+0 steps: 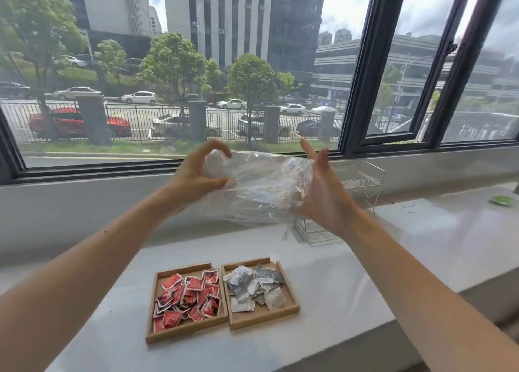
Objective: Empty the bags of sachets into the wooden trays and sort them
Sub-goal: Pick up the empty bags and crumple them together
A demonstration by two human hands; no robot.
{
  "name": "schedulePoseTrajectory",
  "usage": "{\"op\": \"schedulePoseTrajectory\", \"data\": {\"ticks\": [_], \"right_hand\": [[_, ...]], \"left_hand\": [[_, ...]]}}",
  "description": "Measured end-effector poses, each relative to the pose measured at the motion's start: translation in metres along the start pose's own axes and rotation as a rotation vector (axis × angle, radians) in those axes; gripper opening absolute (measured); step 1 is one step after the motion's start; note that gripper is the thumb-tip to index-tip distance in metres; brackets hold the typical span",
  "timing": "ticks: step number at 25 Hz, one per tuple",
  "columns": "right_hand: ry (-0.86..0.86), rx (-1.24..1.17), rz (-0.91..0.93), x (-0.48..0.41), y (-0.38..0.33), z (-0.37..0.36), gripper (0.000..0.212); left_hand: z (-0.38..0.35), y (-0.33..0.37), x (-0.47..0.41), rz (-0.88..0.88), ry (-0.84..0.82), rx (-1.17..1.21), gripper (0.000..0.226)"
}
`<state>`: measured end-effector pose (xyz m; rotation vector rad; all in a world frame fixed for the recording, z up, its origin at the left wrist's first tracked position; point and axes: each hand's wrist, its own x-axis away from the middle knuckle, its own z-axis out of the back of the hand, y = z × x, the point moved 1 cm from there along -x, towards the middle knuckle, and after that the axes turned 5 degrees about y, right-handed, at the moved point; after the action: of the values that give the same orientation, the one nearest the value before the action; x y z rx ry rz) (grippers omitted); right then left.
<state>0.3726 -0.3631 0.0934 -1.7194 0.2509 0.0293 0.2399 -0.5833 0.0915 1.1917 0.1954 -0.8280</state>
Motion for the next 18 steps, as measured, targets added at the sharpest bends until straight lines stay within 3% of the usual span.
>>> {"op": "schedulePoseTrajectory", "data": {"ticks": [4,6,9,12,15,18], "right_hand": [[0.156,0.206,-0.021,0.042,0.039,0.062,0.110],[0.236,0.298,0.012,0.078,0.051,0.102,0.117],[0.319,0.447,0.104,0.140,0.068,0.169,0.109],[0.448,0.533,0.083,0.211,0.087,0.247,0.091],[0.598,0.677,-0.048,0.287,0.111,0.319,0.067],[0.752,0.675,-0.226,0.359,0.143,0.380,0.046]], "left_hand": [[-0.084,-0.011,0.008,0.038,-0.208,-0.038,0.024],[-0.136,-0.008,0.016,0.074,-0.333,-0.011,0.024],[-0.224,0.003,0.032,0.057,-0.526,-0.010,0.042],[-0.329,0.025,0.051,0.059,-0.698,0.010,0.056],[-0.440,0.046,0.078,0.089,-0.849,0.046,0.058],[-0.544,0.056,0.111,0.045,-1.009,-0.007,0.060]]}}
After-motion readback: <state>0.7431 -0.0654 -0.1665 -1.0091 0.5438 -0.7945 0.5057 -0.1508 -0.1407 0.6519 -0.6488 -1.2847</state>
